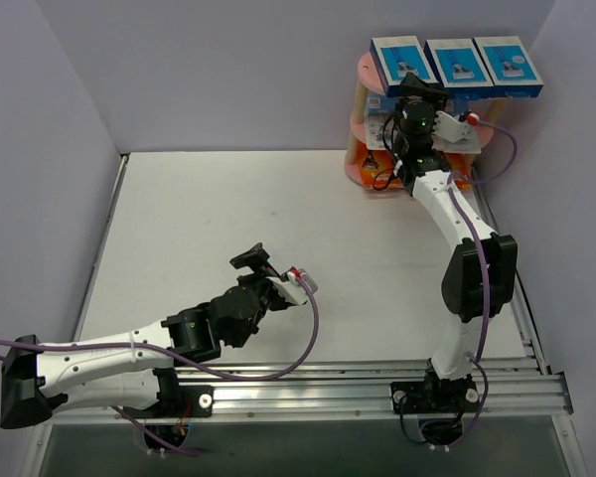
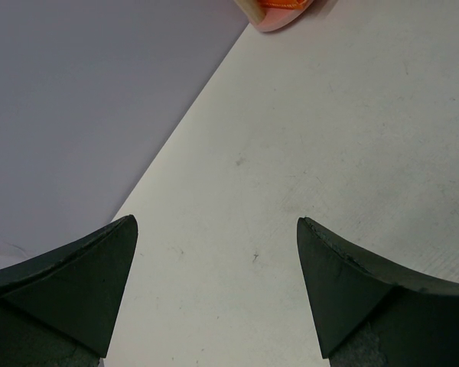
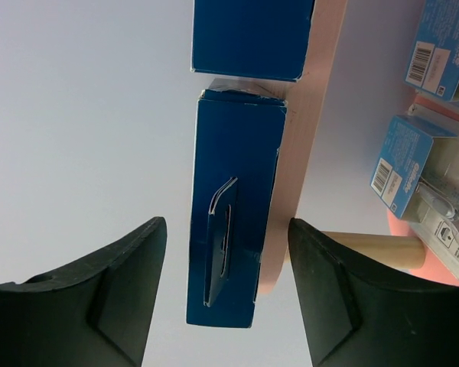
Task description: Place and organize the shaving razors onto the shelf
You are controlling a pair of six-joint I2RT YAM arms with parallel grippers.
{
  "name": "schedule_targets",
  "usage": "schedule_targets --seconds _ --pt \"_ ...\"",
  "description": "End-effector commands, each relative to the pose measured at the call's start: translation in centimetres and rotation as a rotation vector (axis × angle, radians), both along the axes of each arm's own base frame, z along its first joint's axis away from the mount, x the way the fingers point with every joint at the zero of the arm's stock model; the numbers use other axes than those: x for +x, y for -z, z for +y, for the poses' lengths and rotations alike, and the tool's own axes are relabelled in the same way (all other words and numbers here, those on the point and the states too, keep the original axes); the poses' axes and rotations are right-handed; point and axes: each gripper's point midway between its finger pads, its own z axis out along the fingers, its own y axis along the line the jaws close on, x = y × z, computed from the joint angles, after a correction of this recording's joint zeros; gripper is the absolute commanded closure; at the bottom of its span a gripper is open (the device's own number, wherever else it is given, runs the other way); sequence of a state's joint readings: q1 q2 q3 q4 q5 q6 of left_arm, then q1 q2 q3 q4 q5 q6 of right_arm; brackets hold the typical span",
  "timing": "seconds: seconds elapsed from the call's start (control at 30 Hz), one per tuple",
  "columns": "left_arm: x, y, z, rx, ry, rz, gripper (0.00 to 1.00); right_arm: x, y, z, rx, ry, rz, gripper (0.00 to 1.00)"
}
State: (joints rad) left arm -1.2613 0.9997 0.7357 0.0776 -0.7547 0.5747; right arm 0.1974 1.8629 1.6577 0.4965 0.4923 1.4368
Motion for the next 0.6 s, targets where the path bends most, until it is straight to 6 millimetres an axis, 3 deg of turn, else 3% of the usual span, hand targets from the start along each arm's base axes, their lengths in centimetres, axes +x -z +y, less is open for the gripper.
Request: schedule_targets --seconds 0.0,0.33,0.53,0.57 --pt "0.1 -2.0 -0.5 -0.069 0.003 -0.004 0.06 -0.7 -4.2 -0.5 0.025 0.016 -0.106 0.38" --pt "0.1 -2.0 -0.5 -0.070 -0.002 0.000 0.06 -1.4 -5.4 -0.2 -0.002 0.000 -0.120 0.25" --pt "0.1 -2.0 -0.4 -0.066 -0.007 0.000 0.06 -2.3 -5.4 0.2 -0.009 -0.010 -0.109 0.11" --pt "0.1 -2.1 -0.4 -0.067 -0.008 -0.001 0.06 -2.5 -5.7 0.2 -0.008 -0.012 -0.113 0.00"
